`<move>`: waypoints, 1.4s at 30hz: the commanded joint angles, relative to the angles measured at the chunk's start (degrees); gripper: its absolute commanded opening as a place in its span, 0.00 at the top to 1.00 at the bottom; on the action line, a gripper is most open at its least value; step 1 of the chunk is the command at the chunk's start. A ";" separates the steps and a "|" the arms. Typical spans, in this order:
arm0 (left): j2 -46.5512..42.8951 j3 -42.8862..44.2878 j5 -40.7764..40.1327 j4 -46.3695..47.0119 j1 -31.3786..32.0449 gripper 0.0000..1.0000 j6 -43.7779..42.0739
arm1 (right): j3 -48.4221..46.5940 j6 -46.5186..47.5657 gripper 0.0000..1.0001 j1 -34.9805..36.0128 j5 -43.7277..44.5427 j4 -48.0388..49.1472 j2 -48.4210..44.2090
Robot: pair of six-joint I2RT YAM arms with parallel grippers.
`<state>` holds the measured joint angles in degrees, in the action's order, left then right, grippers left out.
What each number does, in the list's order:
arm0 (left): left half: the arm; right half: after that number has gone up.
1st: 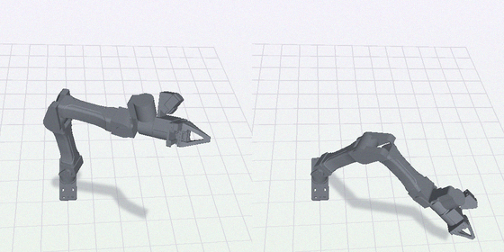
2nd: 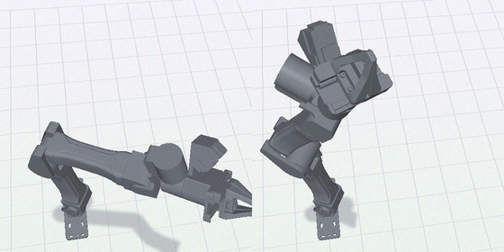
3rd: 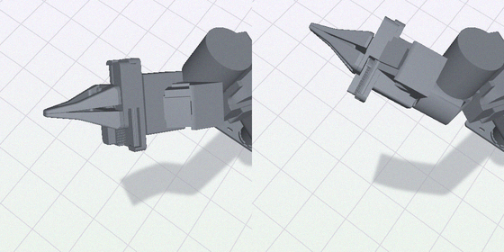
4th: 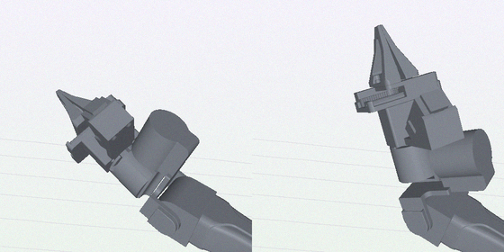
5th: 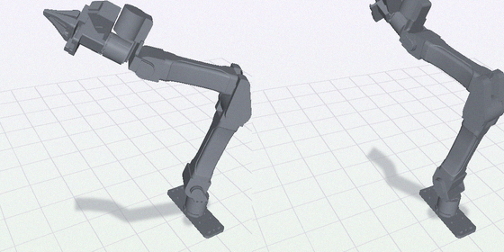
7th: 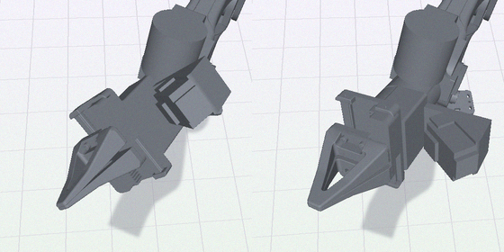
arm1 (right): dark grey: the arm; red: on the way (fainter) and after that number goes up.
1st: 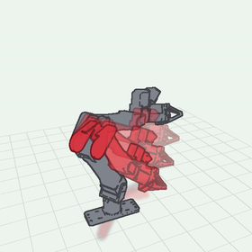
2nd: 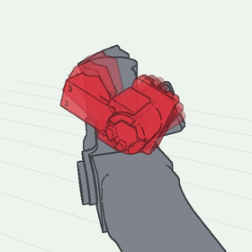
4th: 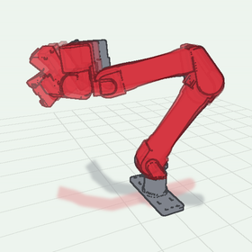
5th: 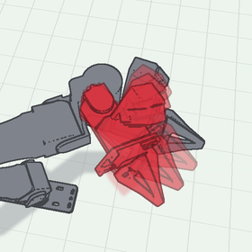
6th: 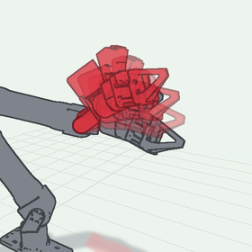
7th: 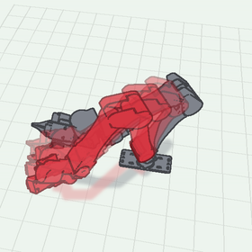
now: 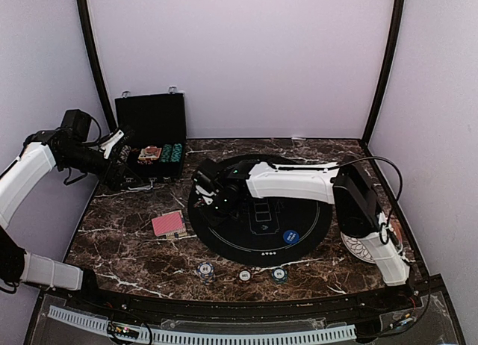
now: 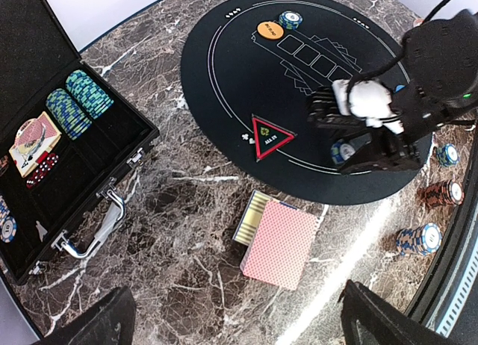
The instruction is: Distribute texas hold em gaming equipment
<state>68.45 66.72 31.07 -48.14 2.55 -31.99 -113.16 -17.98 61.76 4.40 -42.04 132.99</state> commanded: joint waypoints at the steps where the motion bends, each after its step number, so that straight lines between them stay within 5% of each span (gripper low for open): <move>1: -1.10 1.47 0.82 -1.60 0.53 0.01 -0.32 | -6.74 0.92 1.00 -0.99 -1.10 1.58 5.20; 13: -0.88 1.63 1.15 -1.26 0.62 0.01 0.30 | -12.81 0.28 1.00 -3.03 0.01 2.46 12.38; 20: -0.69 2.26 1.08 -1.25 0.62 0.01 0.78 | -12.06 0.22 0.48 -3.30 -1.03 2.32 11.10; 28: -0.61 2.34 0.57 -1.40 0.62 0.01 1.06 | -10.68 0.82 0.36 -3.33 0.03 1.17 2.68; 35: -0.33 3.51 1.11 -2.21 0.62 0.01 0.88 | 6.58 1.16 0.38 -3.22 -2.37 3.12 -15.29; 42: -0.49 3.57 0.90 -2.43 0.86 0.01 0.17 | 33.68 -1.92 0.32 -2.68 -3.10 1.07 -34.27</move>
<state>68.51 69.36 31.07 -48.90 2.92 -31.11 -92.09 -17.76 58.87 2.31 -38.87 105.16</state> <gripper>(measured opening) 0.988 0.670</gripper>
